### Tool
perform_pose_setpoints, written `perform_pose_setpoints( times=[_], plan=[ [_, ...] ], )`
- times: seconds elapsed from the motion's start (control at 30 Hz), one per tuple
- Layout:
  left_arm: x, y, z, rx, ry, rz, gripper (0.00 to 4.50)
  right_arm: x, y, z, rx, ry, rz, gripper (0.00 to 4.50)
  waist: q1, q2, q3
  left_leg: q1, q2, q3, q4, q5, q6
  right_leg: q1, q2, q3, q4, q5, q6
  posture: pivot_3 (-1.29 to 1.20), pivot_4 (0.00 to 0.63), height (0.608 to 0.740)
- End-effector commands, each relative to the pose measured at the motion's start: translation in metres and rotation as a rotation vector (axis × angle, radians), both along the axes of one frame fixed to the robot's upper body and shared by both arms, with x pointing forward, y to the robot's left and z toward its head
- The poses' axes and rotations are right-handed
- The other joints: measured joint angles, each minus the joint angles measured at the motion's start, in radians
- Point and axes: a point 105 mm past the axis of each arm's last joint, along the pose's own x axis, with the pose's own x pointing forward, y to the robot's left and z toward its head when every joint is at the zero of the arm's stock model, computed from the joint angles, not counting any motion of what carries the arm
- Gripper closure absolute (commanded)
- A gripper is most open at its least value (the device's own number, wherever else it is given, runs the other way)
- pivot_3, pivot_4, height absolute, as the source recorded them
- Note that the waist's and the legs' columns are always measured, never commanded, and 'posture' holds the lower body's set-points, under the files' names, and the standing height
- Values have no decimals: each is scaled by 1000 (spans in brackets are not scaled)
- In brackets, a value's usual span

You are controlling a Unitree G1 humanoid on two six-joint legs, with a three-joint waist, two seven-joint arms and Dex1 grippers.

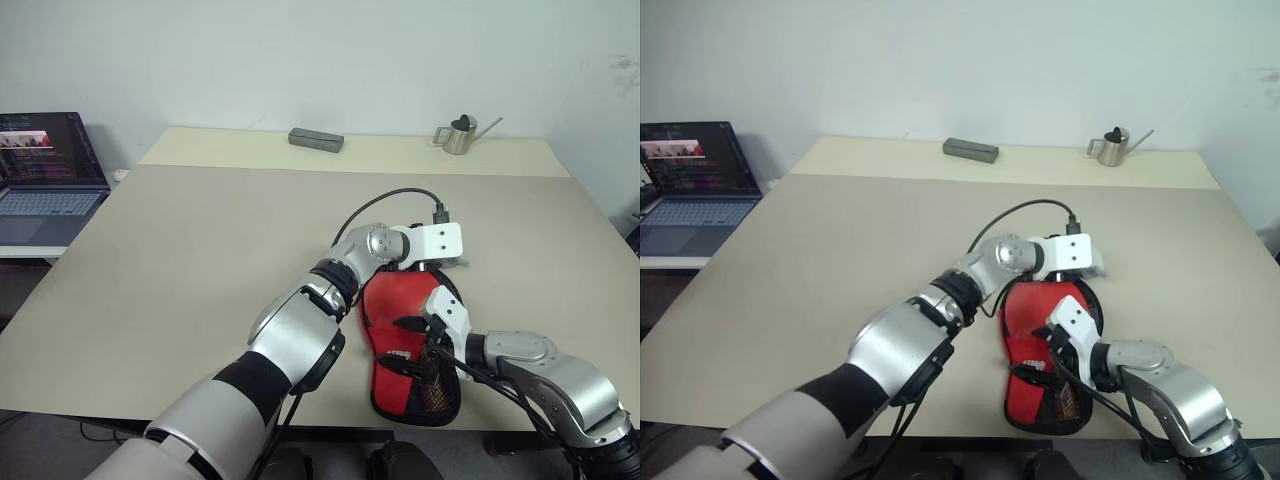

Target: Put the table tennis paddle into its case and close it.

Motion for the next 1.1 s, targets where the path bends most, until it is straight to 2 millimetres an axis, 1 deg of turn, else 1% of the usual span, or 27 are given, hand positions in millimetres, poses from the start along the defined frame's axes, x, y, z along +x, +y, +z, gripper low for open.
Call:
perform_pose_setpoints(
  times=[0.03, 0.1, 0.33, 0.37, 0.43, 0.5, 0.63, 0.83, 0.97, 1.07, 1.1],
  plan=[
    [-8, -12, 35, -70, -36, -114, 1493, -2, -5, -25, -40, 112, -19, 0, -2, 0, 0, 1, 0, 0, 0, 0, 0, 1, 0, 0, 0, 0, 0, 0, 150, 740],
    [-7, -4, 42, -90, -9, -128, 1493, 1, -4, -25, -37, 108, -13, 0, -4, 0, 0, 2, 0, 0, 0, 0, 0, 1, 0, 1, 0, 0, 0, 0, 150, 740],
    [4, 26, 59, -116, -5, -145, 1493, 7, -2, -24, -33, 102, 4, 0, -7, 0, 0, 4, 1, 1, 0, 0, 0, 2, 2, 2, 2, 1, -1, 0, 150, 740],
    [5, 33, 63, -124, -6, -149, 1493, 7, -2, -24, -35, 100, 8, 0, -6, 0, 0, 4, 1, 1, 0, 0, 0, 2, 2, 2, 2, 1, -1, 0, 150, 740],
    [11, 55, 74, -152, 13, -142, 1493, 9, -1, -24, -37, 97, 13, 0, -7, 0, 0, 4, 1, 1, 1, 0, 0, 1, 2, 2, 2, 1, -1, 0, 150, 740],
    [13, 72, 80, -176, 39, -146, 1493, 11, -2, -24, -37, 96, 15, 0, -10, 0, 0, 4, 1, 1, 1, 0, 0, 1, 2, 3, 2, 1, -1, 0, 150, 740],
    [8, 105, 75, -183, 135, -202, 1493, 14, -5, -24, -40, 91, 21, 0, -8, 0, 0, 4, 1, 0, 1, 0, 0, 1, 2, 2, 5, 1, -1, 0, 150, 740],
    [-9, 145, 61, -215, 265, -290, 1493, 19, -12, -19, -38, 71, 21, 0, -6, 0, 0, 5, 1, 1, 2, 0, 0, 1, 1, 2, 8, 1, -2, 0, 150, 740],
    [-27, 165, 55, -285, 343, -302, 1493, 19, -19, -10, -36, 56, 32, 0, -5, 1, 0, 4, 1, 0, 2, 0, 0, 0, 1, 2, 10, 2, -5, 0, 150, 740],
    [-40, 175, 51, -336, 402, -289, 1493, 9, -24, 1, -42, 68, 83, 0, 1, 1, 0, 3, 1, 0, 2, 0, 0, 0, 0, 3, 9, 3, -6, 0, 150, 740],
    [-44, 177, 49, -343, 415, -279, 1493, 5, -25, 8, -33, 72, 97, 0, 4, 1, 1, 2, 1, -1, 3, 0, 0, 0, -1, 3, 8, 3, -6, 0, 150, 740]
  ],
)
